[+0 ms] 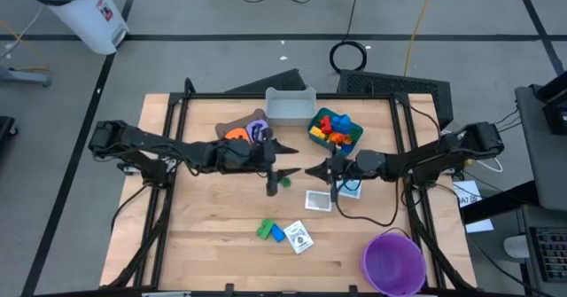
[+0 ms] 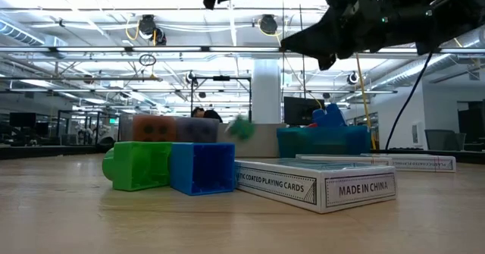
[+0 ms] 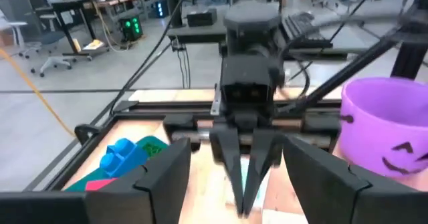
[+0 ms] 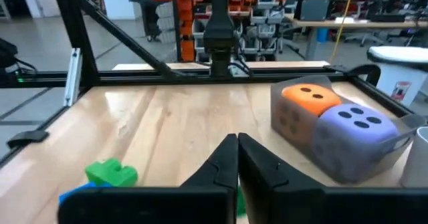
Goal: Pick & Place Toys
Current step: Put the green 4 studs game piece into the blue bin
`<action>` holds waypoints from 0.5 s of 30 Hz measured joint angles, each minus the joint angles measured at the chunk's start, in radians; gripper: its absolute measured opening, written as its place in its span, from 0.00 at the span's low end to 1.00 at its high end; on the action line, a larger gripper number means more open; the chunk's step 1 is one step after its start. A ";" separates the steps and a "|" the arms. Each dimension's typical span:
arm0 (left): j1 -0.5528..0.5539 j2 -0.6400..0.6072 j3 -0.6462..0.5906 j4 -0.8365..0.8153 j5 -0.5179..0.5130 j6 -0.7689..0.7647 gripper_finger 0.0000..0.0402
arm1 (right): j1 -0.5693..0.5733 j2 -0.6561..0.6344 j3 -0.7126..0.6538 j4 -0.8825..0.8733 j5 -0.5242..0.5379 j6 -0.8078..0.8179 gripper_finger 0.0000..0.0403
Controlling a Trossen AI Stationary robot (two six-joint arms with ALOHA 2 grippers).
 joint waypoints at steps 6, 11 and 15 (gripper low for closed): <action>0.000 0.016 0.000 -0.143 0.001 -0.074 0.60 | -0.004 -0.044 -0.001 -0.120 0.001 -0.006 0.02; 0.011 0.076 0.000 -0.320 0.012 -0.268 0.62 | -0.004 -0.047 0.000 -0.100 0.001 -0.018 0.07; 0.039 0.123 0.000 -0.487 0.043 -0.512 0.70 | -0.003 -0.048 0.000 -0.104 0.003 -0.019 0.19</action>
